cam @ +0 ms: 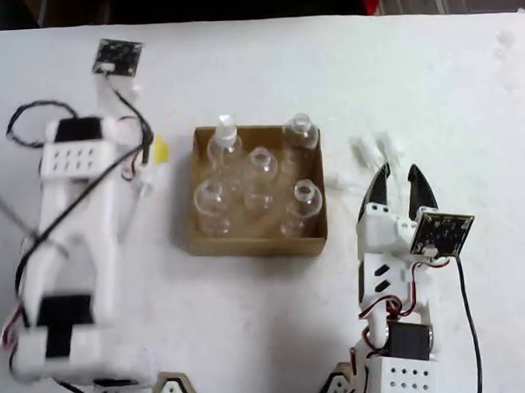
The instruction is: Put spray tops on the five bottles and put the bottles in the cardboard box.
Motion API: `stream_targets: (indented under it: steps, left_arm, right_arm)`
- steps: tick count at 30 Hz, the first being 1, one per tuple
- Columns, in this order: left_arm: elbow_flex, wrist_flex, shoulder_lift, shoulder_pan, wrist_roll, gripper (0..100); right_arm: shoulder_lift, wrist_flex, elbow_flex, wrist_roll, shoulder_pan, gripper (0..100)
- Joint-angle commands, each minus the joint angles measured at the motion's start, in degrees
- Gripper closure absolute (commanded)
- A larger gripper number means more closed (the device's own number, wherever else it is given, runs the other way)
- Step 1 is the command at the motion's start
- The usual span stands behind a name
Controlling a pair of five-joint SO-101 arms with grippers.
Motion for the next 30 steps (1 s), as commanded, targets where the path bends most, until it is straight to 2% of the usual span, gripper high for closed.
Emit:
stream_targets:
  steps: [1,10,21,23,27,30]
  left_arm:
    - [-11.3,0.4,14.0,-1.4,-0.6,78]
    - [-27.3,0.5,32.8,-5.1,-0.6,78]
    - [-37.0,7.5,42.7,-3.9,-0.7,78]
    - [-38.6,8.7,43.2,-3.5,-0.7,83]
    - [-41.0,10.9,43.6,-3.3,-0.7,98]
    - [-42.3,11.9,43.4,-3.3,-0.7,95]
  right_arm:
    - [-0.2,-1.0,0.5,0.6,0.1,86.8]
    - [-0.2,-1.0,0.5,0.6,0.1,86.8]
    - [-0.2,-1.0,0.5,0.6,0.1,86.8]
    - [-0.2,-1.0,0.5,0.6,0.1,86.8]
    - [-0.2,-1.0,0.5,0.6,0.1,86.8]
    - [-0.2,-1.0,0.5,0.6,0.1,86.8]
